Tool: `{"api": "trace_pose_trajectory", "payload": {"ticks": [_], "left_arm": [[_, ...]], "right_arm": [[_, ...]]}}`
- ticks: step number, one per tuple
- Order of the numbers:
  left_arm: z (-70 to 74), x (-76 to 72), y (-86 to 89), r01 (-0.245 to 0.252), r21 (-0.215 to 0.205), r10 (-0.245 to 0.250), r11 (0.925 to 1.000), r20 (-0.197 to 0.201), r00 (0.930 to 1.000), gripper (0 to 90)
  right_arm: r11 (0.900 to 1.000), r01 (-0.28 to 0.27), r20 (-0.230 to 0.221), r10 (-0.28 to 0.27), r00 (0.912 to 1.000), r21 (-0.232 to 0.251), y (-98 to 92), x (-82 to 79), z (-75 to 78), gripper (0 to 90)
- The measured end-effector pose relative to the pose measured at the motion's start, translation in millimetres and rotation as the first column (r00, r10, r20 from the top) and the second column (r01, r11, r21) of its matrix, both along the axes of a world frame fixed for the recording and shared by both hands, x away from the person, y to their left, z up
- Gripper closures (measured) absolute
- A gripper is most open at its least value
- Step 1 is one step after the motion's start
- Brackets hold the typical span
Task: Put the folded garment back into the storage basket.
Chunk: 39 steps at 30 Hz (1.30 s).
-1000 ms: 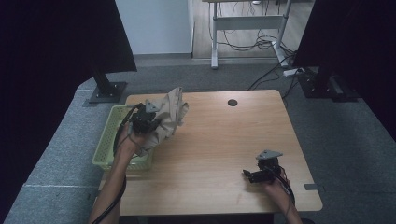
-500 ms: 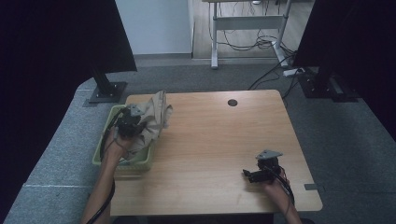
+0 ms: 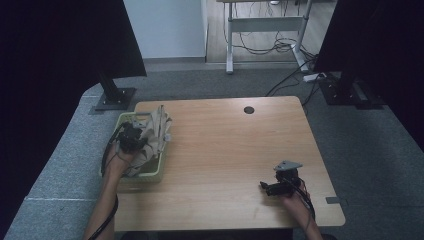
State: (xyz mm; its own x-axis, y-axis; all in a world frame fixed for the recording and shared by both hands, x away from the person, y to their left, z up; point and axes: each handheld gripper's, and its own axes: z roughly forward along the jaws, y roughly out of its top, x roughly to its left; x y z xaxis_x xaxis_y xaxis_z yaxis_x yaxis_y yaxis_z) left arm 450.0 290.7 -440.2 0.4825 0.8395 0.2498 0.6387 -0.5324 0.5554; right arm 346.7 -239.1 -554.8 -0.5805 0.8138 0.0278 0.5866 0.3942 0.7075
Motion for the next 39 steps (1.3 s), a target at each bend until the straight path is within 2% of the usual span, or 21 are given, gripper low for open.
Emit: {"api": "trace_pose_trajectory", "payload": {"ticks": [2,3,6,7,9,11,16,18,19,23,24,25,26,29,31,34,35,36,39], "left_arm": [[0.0,0.0,0.0,0.0,0.0,0.0,1.0,0.0,1.0,78.6],[-10.7,3.6,6.7,-0.018,0.024,0.019,0.9995,-0.029,0.9994,78.6],[-18.5,7.0,12.2,-0.028,-0.007,0.028,0.9996,-0.055,0.9981,78.3],[-18.5,7.0,12.2,-0.028,-0.007,0.028,0.9996,-0.055,0.9981,78.2],[-26.3,11.6,14.5,-0.032,-0.011,0.031,0.9994,-0.086,0.9958,77.7],[-29.5,13.5,14.9,-0.034,-0.013,0.032,0.9993,-0.098,0.9947,77.4],[-51.0,26.1,16.2,-0.044,-0.019,0.04,0.9989,-0.172,0.9844,73.7],[-54.8,28.5,16.6,-0.048,-0.026,0.043,0.9985,-0.18,0.9827,71.9],[-61.6,33.2,17.5,-0.061,-0.042,0.052,0.9972,-0.202,0.978,71.9],[-68.9,39.4,18.6,-0.065,-0.046,0.054,0.9968,-0.214,0.9753,57.7],[-71.9,42.8,19.8,-0.077,-0.048,0.064,0.9959,-0.223,0.9728,57.7],[-72.3,43.6,20.5,-0.08,-0.05,0.067,0.9955,-0.223,0.9726,48.7],[-73.5,45.8,23.2,-0.109,-0.067,0.091,0.9918,-0.228,0.9694,46.2],[-78.4,49.1,30.1,-0.161,-0.117,0.129,0.98,-0.243,0.9615,28.9],[-82.3,50.0,31.9,-0.171,-0.14,0.134,0.9752,-0.241,0.9613,18.3],[-84.7,51.2,31.2,-0.168,-0.141,0.131,0.9756,-0.241,0.9617,7.6],[-87.7,53.0,29.1,-0.167,-0.141,0.129,0.9759,-0.245,0.961,7.6],[-88.9,54.2,28.3,-0.168,-0.139,0.131,0.976,-0.245,0.9608,0.1],[-89.0,55.3,27.7,-0.168,-0.14,0.131,0.9758,-0.241,0.9615,0.0]], "right_arm": [[1.0,0.001,0.0,-0.001,1.0,0.0,0.1,-0.1,0.0,3.4],[1.0,0.001,0.0,-0.001,1.0,0.0,0.1,-0.1,0.0,3.4],[1.0,0.003,0.0,-0.003,1.0,-0.001,0.2,-0.1,0.0,3.4],[1.0,0.003,0.0,-0.003,1.0,-0.001,0.2,-0.1,0.0,3.4],[1.0,0.004,0.0,-0.004,1.0,0.0,0.4,-0.1,0.0,3.4],[1.0,0.004,0.0,-0.004,1.0,0.0,0.4,-0.1,0.0,3.4],[1.0,0.005,0.001,-0.005,1.0,0.0,0.5,-0.1,0.0,3.4],[1.0,0.005,0.0,-0.005,1.0,0.0,0.5,-0.2,0.0,3.4],[1.0,0.005,0.001,-0.005,1.0,0.0,0.5,-0.1,0.0,3.4],[1.0,0.005,0.0,-0.005,1.0,0.0,0.5,-0.1,0.0,3.4],[1.0,0.005,0.001,-0.005,1.0,0.0,0.5,-0.1,0.0,3.4],[1.0,0.005,0.0,-0.005,1.0,0.0,0.5,-0.1,0.0,3.4],[1.0,0.005,0.0,-0.005,1.0,0.0,0.5,-0.1,0.0,3.4],[1.0,0.004,0.0,-0.004,1.0,0.0,0.4,-0.1,0.0,3.4],[1.0,0.005,0.0,-0.005,1.0,0.0,0.5,-0.1,0.0,3.4],[1.0,0.005,0.0,-0.005,1.0,0.0,0.5,-0.1,0.0,3.4],[1.0,0.005,0.0,-0.005,1.0,0.0,0.5,-0.1,0.0,3.4],[1.0,0.006,0.0,-0.006,1.0,0.0,0.8,0.1,0.0,3.3],[1.0,0.008,0.0,-0.008,1.0,0.0,1.0,0.2,0.0,3.3]]}}
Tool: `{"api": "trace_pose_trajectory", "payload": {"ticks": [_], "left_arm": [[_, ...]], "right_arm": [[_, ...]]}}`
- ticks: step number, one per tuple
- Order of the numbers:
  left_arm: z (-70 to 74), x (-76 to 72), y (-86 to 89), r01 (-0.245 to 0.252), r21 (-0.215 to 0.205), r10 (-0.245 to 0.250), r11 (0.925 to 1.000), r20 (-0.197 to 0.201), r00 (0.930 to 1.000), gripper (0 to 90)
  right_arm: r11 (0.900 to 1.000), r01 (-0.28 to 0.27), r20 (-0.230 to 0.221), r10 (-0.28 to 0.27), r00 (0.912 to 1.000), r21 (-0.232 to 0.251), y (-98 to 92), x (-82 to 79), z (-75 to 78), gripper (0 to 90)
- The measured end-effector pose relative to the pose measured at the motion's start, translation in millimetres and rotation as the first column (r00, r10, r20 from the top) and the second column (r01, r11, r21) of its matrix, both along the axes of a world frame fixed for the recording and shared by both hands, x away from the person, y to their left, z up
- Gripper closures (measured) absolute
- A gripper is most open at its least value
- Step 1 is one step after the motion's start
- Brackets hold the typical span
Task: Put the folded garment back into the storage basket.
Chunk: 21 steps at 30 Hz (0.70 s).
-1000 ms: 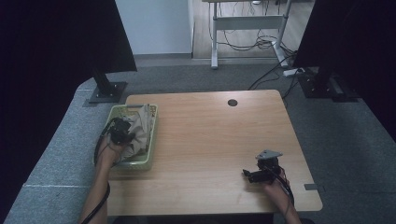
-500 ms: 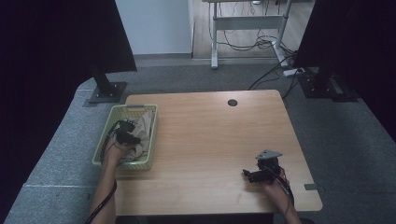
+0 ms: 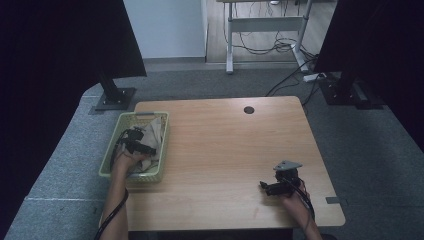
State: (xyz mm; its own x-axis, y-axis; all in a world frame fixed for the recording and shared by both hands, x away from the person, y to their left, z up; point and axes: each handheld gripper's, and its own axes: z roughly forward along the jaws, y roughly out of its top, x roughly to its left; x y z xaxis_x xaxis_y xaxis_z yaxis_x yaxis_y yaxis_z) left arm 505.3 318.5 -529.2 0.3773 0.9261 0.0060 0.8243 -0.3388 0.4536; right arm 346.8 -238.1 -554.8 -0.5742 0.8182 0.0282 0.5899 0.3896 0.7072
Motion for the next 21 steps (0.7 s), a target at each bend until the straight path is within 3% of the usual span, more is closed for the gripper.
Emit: {"api": "trace_pose_trajectory", "payload": {"ticks": [6,14,17,21], "left_arm": [[-0.5,-2.2,1.1,-0.005,-0.012,0.005,0.9999,0.014,0.9999,0.0],[3.9,-1.4,-1.3,-0.016,0.009,0.016,0.9998,0.002,0.9999,3.1],[11.3,-3.4,-3.7,-0.025,0.033,0.024,0.9991,0.04,0.9989,3.9],[20.8,-6.2,-4.3,-0.046,0.019,0.044,0.9988,0.1,0.994,4.1]], "right_arm": [[1.0,0.0,0.0,0.0,1.0,0.0,0.1,0.0,0.0,3.3],[1.0,0.0,0.0,0.0,1.0,0.0,0.1,0.1,0.0,3.3],[1.0,0.0,0.0,0.0,1.0,0.0,0.1,0.1,0.0,3.3],[1.0,0.0,0.0,0.0,1.0,0.0,0.1,0.0,0.0,3.3]]}}
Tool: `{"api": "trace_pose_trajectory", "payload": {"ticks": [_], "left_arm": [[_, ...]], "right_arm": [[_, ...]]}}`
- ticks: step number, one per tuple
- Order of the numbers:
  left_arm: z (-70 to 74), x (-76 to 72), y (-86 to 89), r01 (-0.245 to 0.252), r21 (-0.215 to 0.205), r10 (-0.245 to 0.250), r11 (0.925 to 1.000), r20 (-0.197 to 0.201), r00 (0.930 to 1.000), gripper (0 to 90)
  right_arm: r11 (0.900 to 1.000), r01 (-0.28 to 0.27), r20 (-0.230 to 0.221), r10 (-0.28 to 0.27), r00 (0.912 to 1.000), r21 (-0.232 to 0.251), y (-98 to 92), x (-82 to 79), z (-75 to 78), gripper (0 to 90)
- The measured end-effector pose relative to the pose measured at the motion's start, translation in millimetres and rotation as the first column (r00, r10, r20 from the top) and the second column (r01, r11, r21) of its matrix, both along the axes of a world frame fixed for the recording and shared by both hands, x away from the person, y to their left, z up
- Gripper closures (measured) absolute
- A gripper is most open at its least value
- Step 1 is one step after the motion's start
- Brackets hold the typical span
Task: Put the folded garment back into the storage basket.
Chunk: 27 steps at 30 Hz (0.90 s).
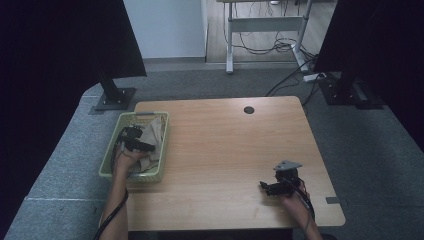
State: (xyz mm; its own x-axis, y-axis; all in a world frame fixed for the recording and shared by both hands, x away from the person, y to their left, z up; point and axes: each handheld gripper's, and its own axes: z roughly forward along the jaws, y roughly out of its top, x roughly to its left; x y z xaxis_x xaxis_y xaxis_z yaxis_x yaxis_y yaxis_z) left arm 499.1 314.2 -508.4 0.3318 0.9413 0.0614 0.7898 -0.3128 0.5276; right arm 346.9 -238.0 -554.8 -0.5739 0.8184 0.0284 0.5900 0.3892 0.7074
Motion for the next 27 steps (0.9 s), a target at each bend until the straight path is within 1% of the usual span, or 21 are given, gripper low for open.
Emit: {"api": "trace_pose_trajectory", "payload": {"ticks": [2,4,5,7,10,14,18,22,23,27], "left_arm": [[4.1,-1.5,-0.3,-0.002,-0.024,0.003,0.9997,0.014,0.9999,3.6],[6.8,-2.9,-1.4,0.002,-0.013,-0.002,0.9999,0.021,0.9998,3.4],[6.8,-2.9,-1.4,0.002,-0.013,-0.002,0.9999,0.021,0.9998,3.3],[10.7,-4.8,-2.5,0.006,-0.012,-0.006,0.9999,0.034,0.9994,3.1],[14.9,-7.2,-3.7,0.012,-0.027,-0.01,0.9996,0.049,0.9988,3.1],[18.7,-10.0,-5.6,0.016,-0.034,-0.014,0.9993,0.063,0.9979,3.2],[25.3,-14.6,-8.9,0.026,-0.046,-0.022,0.9986,0.082,0.9964,3.2],[30.3,-17.2,-11.2,0.036,-0.046,-0.032,0.9983,0.092,0.9952,3.2],[34.0,-19.0,-13.0,0.043,-0.05,-0.038,0.9978,0.102,0.9941,3.2],[41.1,-22.3,-17.2,0.055,-0.063,-0.048,0.9965,0.118,0.9919,3.2]], "right_arm": [[1.0,0.0,0.0,0.0,1.0,0.0,0.0,0.0,0.0,3.3],[1.0,0.0,0.0,0.0,1.0,0.0,0.0,0.0,0.0,3.3],[1.0,0.0,0.0,0.0,1.0,0.0,0.0,0.0,0.0,3.3],[1.0,0.0,0.0,0.0,1.0,0.0,0.0,0.0,0.0,3.3],[1.0,0.0,0.0,0.0,1.0,0.0,0.0,0.0,0.0,3.3],[1.0,0.0,0.0,0.0,1.0,0.0,0.0,0.0,0.0,3.3],[1.0,0.0,0.0,0.0,1.0,0.0,0.0,0.0,0.0,3.3],[1.0,0.0,0.0,0.0,1.0,0.0,0.0,0.0,0.0,3.3],[1.0,0.0,0.0,0.0,1.0,0.0,0.0,0.0,0.0,3.2],[1.0,-0.001,0.0,0.001,1.0,0.0,0.0,0.0,0.0,3.2]]}}
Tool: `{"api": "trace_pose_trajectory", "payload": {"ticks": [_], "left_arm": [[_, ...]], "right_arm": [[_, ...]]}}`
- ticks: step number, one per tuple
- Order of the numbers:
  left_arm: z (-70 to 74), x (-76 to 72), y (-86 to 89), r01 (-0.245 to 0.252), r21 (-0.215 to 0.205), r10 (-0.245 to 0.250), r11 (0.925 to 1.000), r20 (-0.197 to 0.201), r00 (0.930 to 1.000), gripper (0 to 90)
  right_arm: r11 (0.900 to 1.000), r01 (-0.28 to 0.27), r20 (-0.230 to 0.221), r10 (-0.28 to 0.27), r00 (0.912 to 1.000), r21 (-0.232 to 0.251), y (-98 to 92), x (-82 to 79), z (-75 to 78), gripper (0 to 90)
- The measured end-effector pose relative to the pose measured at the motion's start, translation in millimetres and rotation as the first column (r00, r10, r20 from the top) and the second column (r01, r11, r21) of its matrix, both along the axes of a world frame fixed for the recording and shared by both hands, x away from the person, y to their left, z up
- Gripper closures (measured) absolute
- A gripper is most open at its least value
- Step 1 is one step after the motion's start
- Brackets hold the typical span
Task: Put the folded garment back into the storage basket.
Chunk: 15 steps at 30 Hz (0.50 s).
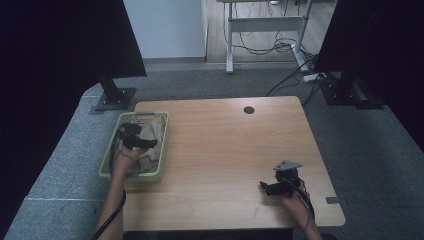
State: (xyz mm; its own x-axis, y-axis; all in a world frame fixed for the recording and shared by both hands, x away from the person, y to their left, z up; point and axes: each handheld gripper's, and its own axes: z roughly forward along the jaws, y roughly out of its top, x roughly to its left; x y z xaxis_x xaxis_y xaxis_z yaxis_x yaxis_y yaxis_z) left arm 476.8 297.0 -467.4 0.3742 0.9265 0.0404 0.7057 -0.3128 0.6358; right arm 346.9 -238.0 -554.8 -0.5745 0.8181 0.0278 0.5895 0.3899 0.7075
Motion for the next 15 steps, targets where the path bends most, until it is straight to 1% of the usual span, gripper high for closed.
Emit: {"api": "trace_pose_trajectory", "payload": {"ticks": [6,9,11,12,15], "left_arm": [[9.1,-5.0,-9.0,0.02,-0.007,-0.02,0.9998,0.018,0.9996,3.1],[12.5,-6.5,-12.5,0.028,-0.018,-0.027,0.9994,0.025,0.9993,3.1],[18.1,-9.0,-19.2,0.043,-0.024,-0.042,0.9988,0.04,0.9983,2.9],[18.1,-9.0,-19.2,0.043,-0.024,-0.042,0.9988,0.04,0.9983,2.9],[24.3,-12.5,-28.0,0.067,-0.026,-0.065,0.9974,0.058,0.9962,2.9]], "right_arm": [[1.0,0.0,0.0,0.0,1.0,0.0,0.1,-0.1,0.0,3.0],[1.0,0.0,0.0,0.0,1.0,-0.001,0.1,-0.1,0.0,3.0],[1.0,-0.001,-0.001,0.001,1.0,0.0,0.1,-0.1,0.0,3.0],[1.0,-0.001,-0.001,0.001,1.0,0.0,0.2,-0.1,0.0,3.0],[1.0,-0.002,-0.001,0.002,1.0,-0.001,0.2,-0.1,0.0,2.9]]}}
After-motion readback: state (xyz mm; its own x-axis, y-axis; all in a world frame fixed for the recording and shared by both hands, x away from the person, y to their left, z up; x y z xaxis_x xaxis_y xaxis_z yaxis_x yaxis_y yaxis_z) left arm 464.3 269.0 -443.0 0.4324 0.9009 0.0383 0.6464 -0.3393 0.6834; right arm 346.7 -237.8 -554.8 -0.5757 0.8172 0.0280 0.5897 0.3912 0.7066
